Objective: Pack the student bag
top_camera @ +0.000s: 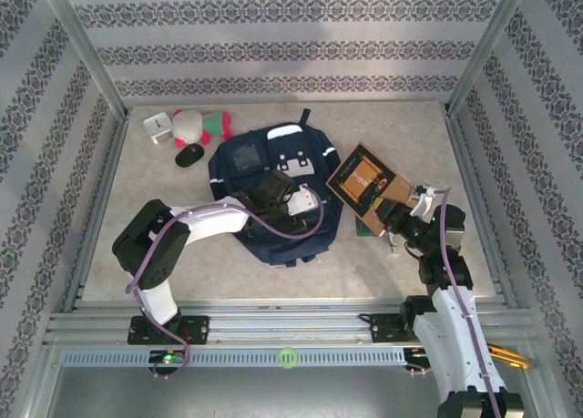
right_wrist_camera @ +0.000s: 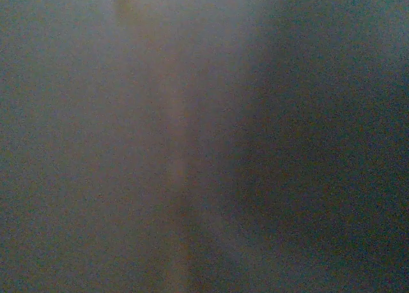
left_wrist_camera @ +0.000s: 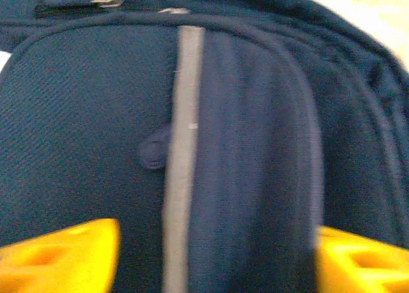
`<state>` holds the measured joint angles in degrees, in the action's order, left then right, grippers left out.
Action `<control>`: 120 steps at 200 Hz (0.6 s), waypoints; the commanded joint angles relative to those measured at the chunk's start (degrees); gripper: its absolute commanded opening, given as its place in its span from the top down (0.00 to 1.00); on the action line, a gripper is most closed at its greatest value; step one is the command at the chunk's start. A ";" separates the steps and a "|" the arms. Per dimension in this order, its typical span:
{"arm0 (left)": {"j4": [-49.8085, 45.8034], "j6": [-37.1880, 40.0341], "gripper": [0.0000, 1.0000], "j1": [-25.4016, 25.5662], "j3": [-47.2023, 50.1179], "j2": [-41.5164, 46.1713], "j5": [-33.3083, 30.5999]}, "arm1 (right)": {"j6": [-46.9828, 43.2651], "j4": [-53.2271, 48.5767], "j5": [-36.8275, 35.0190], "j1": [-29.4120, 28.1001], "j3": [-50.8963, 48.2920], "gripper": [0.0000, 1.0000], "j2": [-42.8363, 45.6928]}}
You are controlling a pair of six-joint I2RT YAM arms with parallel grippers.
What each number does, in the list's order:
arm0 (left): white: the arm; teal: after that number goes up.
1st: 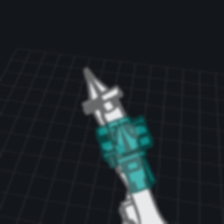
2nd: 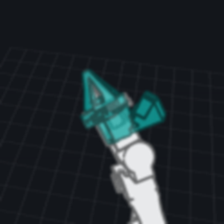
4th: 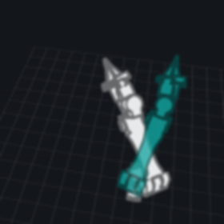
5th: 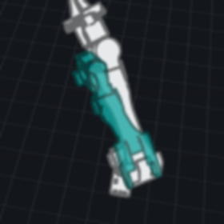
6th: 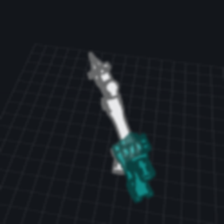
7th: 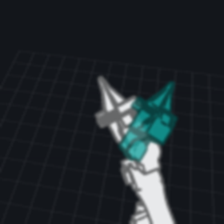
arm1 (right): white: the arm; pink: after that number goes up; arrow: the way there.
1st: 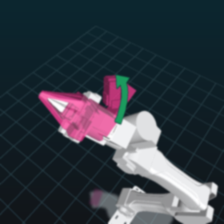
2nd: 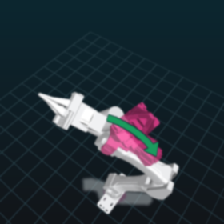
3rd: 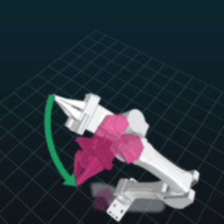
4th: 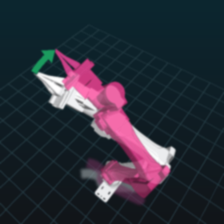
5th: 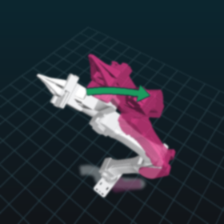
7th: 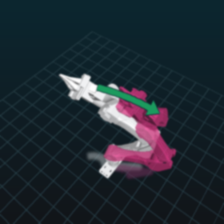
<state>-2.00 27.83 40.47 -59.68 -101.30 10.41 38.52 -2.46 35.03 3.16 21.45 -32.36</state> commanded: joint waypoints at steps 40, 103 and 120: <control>-3.50 -11.40 1.00 -0.11 -4.37 11.68 -8.06 | 7.60 -17.44 -7.04 0.35 11.50 1.00 1.16; -7.32 -21.33 1.00 -0.98 -12.06 15.37 -10.59 | 17.91 -21.18 -5.64 -0.18 10.99 1.00 4.92; -7.32 -23.45 1.00 -1.57 -13.52 15.17 -10.44 | 22.18 -17.81 -3.04 -3.27 9.67 1.00 4.89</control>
<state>-9.61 10.46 40.01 -69.78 -87.57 0.97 52.49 -26.30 25.56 2.87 32.18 -27.44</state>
